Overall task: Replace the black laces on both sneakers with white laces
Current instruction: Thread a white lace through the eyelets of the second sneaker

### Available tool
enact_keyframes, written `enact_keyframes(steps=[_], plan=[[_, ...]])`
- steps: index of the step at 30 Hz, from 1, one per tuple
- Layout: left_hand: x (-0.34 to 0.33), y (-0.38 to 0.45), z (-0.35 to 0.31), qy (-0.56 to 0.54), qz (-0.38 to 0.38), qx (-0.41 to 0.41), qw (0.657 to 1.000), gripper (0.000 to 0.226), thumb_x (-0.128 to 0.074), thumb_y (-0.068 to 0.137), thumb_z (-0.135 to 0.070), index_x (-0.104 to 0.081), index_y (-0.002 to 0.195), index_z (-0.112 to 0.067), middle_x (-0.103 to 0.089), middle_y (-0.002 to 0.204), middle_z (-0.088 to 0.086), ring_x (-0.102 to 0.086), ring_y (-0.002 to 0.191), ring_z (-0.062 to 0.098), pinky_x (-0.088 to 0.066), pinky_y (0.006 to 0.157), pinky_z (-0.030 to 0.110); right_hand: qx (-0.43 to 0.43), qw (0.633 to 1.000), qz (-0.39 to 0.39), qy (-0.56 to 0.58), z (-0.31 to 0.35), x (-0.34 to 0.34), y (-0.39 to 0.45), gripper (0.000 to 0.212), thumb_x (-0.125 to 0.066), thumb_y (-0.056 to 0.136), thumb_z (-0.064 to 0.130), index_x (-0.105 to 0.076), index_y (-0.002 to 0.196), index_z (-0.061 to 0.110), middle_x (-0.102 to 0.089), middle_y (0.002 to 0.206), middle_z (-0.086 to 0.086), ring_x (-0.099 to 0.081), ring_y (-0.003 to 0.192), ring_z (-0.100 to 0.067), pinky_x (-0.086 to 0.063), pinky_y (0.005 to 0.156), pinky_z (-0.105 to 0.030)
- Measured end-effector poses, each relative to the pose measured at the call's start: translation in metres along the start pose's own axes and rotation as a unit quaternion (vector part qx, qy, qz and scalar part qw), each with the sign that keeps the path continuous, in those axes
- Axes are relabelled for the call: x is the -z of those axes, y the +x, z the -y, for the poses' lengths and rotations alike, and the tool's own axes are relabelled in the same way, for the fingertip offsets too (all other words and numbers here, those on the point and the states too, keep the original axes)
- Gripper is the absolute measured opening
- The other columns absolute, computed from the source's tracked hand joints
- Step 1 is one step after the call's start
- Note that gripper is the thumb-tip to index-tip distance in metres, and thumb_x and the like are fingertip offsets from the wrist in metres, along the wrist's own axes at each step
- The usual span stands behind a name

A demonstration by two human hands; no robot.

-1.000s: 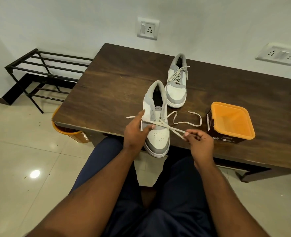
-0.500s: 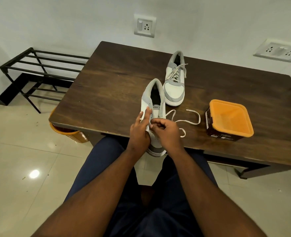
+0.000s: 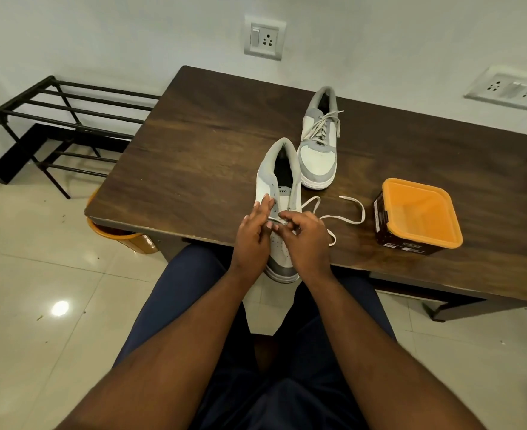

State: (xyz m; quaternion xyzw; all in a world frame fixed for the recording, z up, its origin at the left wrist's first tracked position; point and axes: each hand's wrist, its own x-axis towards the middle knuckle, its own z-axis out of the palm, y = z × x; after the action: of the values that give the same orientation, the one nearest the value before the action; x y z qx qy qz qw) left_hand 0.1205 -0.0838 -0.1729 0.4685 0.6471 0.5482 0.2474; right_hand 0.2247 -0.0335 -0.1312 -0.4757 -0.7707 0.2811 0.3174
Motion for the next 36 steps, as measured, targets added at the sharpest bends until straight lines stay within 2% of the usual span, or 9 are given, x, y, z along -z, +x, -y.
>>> enact_keyframes(steps=[2,4,7,10,13,17,24,31,36], plan=[[0.002,0.001,-0.004,-0.037,-0.008,0.015,0.999,0.055,-0.043,0.098,0.001,-0.032,0.147,-0.021,-0.046,0.147,-0.002,-0.041,0.137,0.007,-0.035,0.115,0.038,0.009,1.000,-0.024,-0.012,-0.001,-0.002,0.002,0.017,-0.073,0.083,0.023,-0.076,0.099,0.018,-0.065,0.085,-0.001,-0.059,0.082,-0.023,-0.052,0.074,-0.043],[0.004,0.006,-0.015,-0.087,-0.063,0.070,0.992,0.051,-0.048,0.097,-0.001,-0.044,0.142,-0.022,-0.058,0.136,-0.002,-0.054,0.124,0.003,-0.046,0.104,0.027,-0.005,0.998,-0.054,0.011,-0.002,-0.002,0.003,0.011,-0.071,0.083,0.018,-0.076,0.093,0.016,-0.066,0.086,-0.001,-0.060,0.083,-0.022,-0.052,0.075,-0.042],[0.006,0.026,-0.028,-0.087,-0.157,0.123,0.976,0.022,-0.064,0.092,-0.021,-0.069,0.111,-0.014,-0.072,0.095,-0.001,-0.068,0.087,0.009,-0.056,0.078,0.031,-0.077,0.990,-0.076,0.095,0.003,0.002,0.006,0.013,-0.066,0.086,0.012,-0.075,0.094,0.013,-0.071,0.091,0.000,-0.064,0.083,-0.012,-0.053,0.079,-0.031],[0.010,0.044,-0.037,-0.032,-0.108,0.159,0.981,0.022,-0.075,0.081,-0.035,-0.070,0.081,-0.014,-0.070,0.070,0.000,-0.068,0.066,0.018,-0.060,0.067,0.039,-0.100,0.987,-0.057,0.114,0.007,0.006,0.012,0.015,-0.063,0.086,0.011,-0.075,0.094,0.011,-0.072,0.092,-0.001,-0.063,0.085,-0.010,-0.048,0.078,-0.022],[0.012,0.051,-0.042,0.001,-0.075,0.177,0.981,0.024,-0.080,0.077,-0.032,-0.068,0.074,-0.011,-0.070,0.065,0.001,-0.070,0.063,0.019,-0.061,0.066,0.040,-0.083,0.990,-0.033,0.105,0.008,0.008,0.016,0.009,-0.067,0.086,0.015,-0.074,0.085,0.009,-0.068,0.083,0.000,-0.061,0.080,-0.013,-0.047,0.073,-0.026],[0.019,0.052,-0.043,0.028,-0.065,0.177,0.982,0.015,-0.074,0.080,-0.022,-0.074,0.071,-0.011,-0.071,0.063,0.002,-0.070,0.063,0.017,-0.061,0.068,0.040,-0.041,0.996,-0.003,0.077,0.004,0.002,0.021,0.010,-0.063,0.088,0.011,-0.071,0.084,0.009,-0.067,0.087,-0.006,-0.058,0.081,-0.015,-0.042,0.070,-0.021],[0.025,0.046,-0.035,-0.053,-0.075,0.193,0.977,0.033,-0.073,0.084,-0.016,-0.066,0.058,0.003,-0.063,0.059,0.023,-0.052,0.051,0.019,-0.050,0.056,0.036,0.027,0.997,0.043,-0.051,0.002,-0.011,0.031,0.015,-0.055,0.091,0.009,-0.069,0.085,0.006,-0.061,0.087,-0.013,-0.054,0.086,-0.029,-0.042,0.075,-0.039],[0.025,0.039,-0.031,-0.122,-0.055,0.202,0.970,0.037,-0.070,0.089,-0.019,-0.064,0.066,0.010,-0.055,0.059,0.013,-0.044,0.056,0.019,-0.041,0.056,0.030,0.022,0.992,0.114,-0.054,0.006,-0.001,0.043,0.016,-0.057,0.091,0.011,-0.070,0.082,0.005,-0.056,0.082,-0.007,-0.052,0.079,-0.020,-0.038,0.070,-0.031],[0.025,0.032,-0.025,-0.173,-0.058,0.219,0.958,0.025,-0.065,0.090,-0.011,-0.069,0.077,0.010,-0.063,0.071,0.015,-0.055,0.065,0.020,-0.050,0.065,0.034,0.002,0.993,0.078,-0.083,0.009,-0.010,0.040,0.019,-0.055,0.090,0.009,-0.068,0.075,0.006,-0.061,0.082,-0.011,-0.054,0.080,-0.024,-0.034,0.068,-0.030]])
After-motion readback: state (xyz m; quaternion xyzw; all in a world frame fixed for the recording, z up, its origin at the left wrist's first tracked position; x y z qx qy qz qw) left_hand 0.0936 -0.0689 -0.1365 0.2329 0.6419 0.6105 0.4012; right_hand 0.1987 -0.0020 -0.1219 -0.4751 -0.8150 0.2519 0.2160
